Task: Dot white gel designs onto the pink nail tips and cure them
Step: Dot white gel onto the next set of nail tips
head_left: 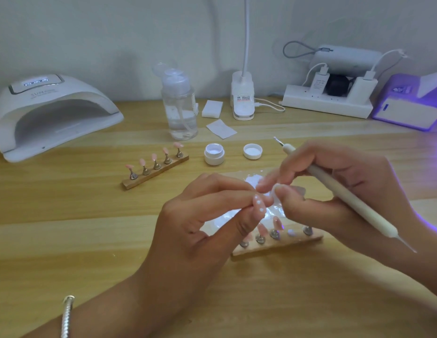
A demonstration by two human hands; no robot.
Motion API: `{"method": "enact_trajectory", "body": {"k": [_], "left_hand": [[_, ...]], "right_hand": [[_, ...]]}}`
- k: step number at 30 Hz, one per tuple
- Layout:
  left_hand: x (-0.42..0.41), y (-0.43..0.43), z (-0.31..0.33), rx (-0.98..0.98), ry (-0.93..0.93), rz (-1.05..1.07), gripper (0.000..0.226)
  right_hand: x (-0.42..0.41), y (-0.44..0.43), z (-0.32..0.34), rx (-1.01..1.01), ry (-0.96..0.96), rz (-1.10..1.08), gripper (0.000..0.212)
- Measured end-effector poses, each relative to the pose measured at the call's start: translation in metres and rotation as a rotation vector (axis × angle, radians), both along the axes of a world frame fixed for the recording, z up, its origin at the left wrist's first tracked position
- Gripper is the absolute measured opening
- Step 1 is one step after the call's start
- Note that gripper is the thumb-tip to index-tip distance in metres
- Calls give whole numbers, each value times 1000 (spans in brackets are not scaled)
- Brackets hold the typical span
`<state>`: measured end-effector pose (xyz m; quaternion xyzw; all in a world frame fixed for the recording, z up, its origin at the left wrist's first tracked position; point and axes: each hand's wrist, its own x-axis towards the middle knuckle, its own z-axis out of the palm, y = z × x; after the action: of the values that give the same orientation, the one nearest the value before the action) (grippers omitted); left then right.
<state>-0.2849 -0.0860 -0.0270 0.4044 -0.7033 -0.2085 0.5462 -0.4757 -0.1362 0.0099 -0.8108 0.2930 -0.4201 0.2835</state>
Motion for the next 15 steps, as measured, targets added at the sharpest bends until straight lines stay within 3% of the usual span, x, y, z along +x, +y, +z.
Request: {"method": "enact_trajectory", "body": {"k": [15], "left_hand": [[0,-3,-2,0,-43,58,11]], "right_hand": [[8,15,12,-112,168,-78,2]]}}
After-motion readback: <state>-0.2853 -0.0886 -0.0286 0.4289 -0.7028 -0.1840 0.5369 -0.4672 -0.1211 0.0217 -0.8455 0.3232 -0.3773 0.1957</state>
